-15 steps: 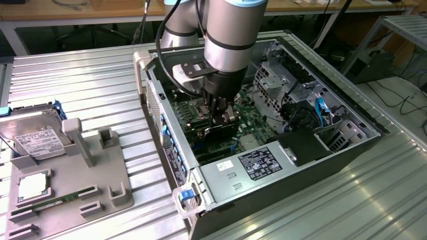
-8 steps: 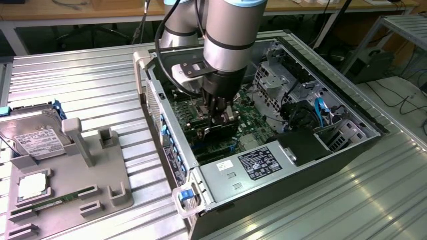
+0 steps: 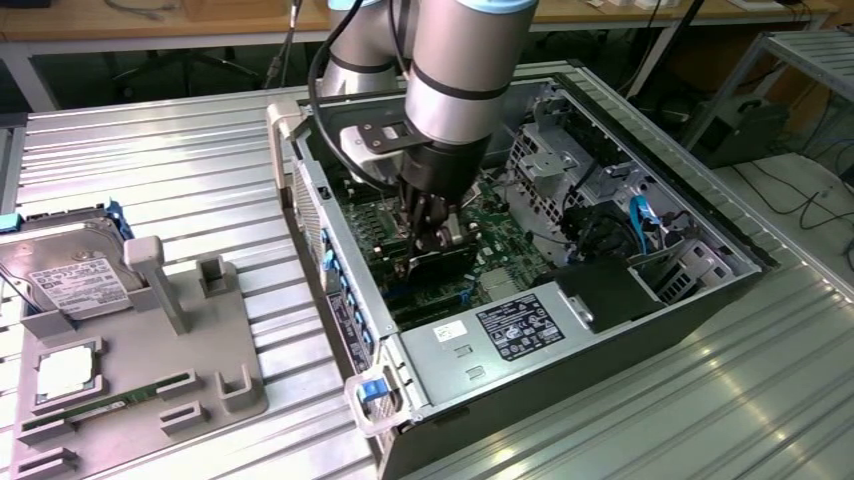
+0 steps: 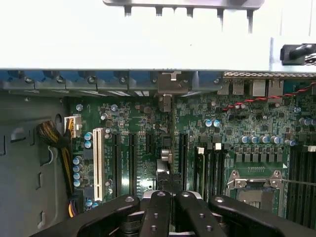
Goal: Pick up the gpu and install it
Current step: 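Press down on the gpu until it lock into place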
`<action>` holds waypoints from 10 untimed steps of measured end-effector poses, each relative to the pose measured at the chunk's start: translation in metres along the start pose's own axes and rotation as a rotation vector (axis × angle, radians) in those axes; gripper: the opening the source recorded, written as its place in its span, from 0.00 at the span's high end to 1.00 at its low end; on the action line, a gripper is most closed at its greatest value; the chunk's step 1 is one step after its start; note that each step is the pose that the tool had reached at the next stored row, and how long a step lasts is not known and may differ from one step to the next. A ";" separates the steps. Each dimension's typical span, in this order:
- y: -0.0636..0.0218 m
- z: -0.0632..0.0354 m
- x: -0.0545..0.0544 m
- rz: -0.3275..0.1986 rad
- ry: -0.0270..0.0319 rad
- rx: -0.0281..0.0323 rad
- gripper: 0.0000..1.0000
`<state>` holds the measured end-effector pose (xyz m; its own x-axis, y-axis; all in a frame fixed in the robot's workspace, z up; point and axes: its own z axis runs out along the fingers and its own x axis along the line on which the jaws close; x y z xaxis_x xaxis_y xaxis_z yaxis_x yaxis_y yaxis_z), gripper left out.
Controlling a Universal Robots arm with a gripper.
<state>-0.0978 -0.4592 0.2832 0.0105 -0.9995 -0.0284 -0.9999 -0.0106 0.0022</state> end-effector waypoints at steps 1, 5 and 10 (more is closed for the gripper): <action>0.0003 0.0000 0.000 0.000 -0.0001 -0.0080 0.89; 0.0005 0.0000 0.000 0.002 -0.0007 -0.0630 0.89; 0.0003 0.0000 0.000 0.003 -0.0010 -0.0949 0.89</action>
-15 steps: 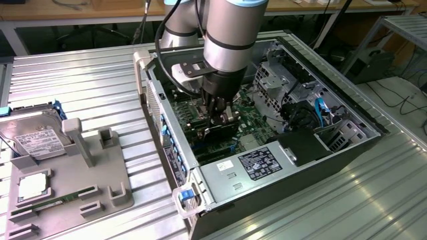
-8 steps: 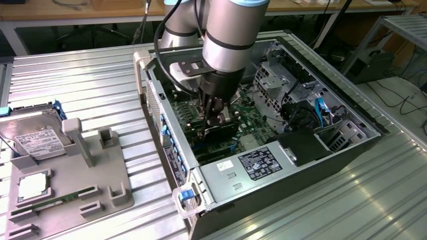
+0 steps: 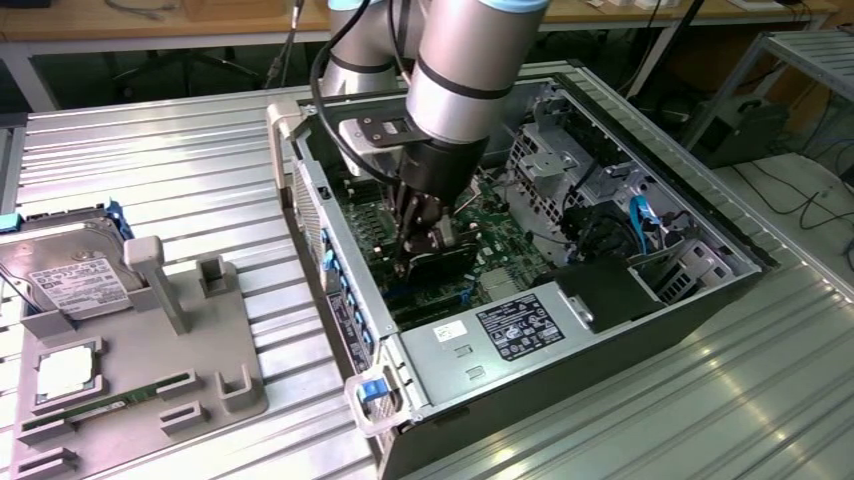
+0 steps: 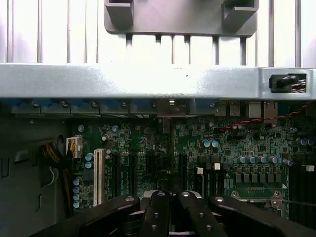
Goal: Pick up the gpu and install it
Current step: 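Press down on the gpu until it lock into place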
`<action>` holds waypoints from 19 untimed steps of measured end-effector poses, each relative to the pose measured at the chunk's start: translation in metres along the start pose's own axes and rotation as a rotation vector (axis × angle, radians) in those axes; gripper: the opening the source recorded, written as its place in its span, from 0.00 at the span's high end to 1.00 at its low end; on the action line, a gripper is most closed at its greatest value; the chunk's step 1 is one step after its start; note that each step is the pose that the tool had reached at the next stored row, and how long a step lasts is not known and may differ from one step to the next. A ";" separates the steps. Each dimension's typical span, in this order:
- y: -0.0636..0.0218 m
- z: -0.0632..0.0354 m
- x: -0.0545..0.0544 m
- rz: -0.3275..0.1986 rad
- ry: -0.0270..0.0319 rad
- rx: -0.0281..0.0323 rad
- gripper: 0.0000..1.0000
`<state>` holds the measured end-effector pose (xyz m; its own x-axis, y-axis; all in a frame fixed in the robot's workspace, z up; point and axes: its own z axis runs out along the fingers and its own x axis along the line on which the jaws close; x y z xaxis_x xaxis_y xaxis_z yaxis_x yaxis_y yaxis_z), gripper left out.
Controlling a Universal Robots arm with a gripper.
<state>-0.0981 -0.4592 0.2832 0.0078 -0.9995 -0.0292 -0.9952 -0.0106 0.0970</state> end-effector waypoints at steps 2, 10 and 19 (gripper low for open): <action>0.0000 -0.0002 0.000 0.000 0.0000 -0.0100 0.89; -0.0031 -0.0009 0.000 0.004 -0.0015 -0.1460 0.89; -0.0148 -0.0020 0.000 0.008 -0.0032 -0.2979 0.89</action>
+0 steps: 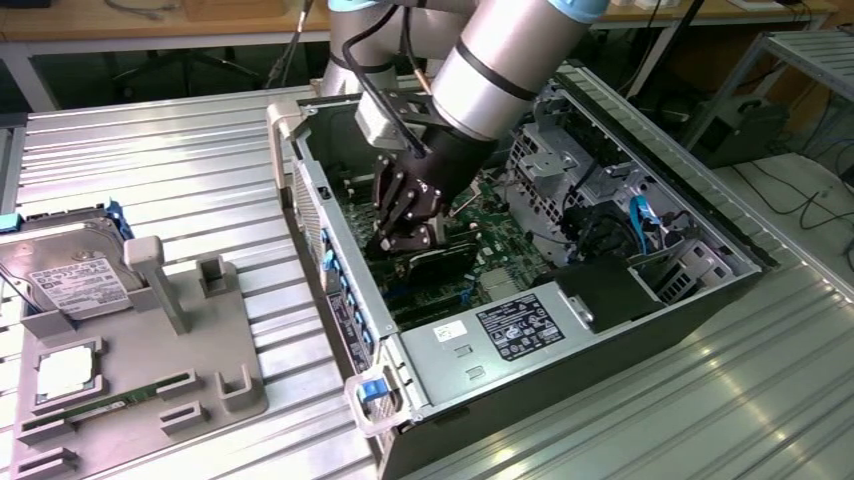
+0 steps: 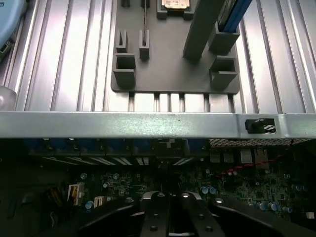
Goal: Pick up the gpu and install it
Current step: 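Press down on the gpu until it lock into place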
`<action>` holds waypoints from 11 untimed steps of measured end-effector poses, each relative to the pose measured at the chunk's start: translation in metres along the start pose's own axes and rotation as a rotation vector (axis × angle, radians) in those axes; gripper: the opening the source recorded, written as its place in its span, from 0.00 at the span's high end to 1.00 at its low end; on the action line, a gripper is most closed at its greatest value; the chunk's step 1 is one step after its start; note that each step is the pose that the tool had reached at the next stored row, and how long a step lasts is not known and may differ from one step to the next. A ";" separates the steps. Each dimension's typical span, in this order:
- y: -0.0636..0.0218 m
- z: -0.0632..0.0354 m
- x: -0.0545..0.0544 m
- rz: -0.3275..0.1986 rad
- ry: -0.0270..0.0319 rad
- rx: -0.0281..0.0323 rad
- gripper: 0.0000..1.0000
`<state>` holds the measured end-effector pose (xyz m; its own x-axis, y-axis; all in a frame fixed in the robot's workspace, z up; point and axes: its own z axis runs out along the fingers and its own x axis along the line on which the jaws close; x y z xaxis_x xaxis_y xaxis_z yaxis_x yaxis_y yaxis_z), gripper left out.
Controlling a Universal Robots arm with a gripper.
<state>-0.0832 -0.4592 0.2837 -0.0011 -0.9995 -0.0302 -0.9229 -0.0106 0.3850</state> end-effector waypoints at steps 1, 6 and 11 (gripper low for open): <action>0.0007 0.0005 0.000 0.000 0.0004 -0.0003 0.89; 0.0078 0.0051 0.000 -0.001 0.0058 -0.0005 0.89; 0.0096 0.0063 0.000 0.000 0.0094 -0.0004 0.89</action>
<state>-0.0945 -0.4589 0.2817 0.0029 -0.9998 -0.0217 -0.9227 -0.0110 0.3853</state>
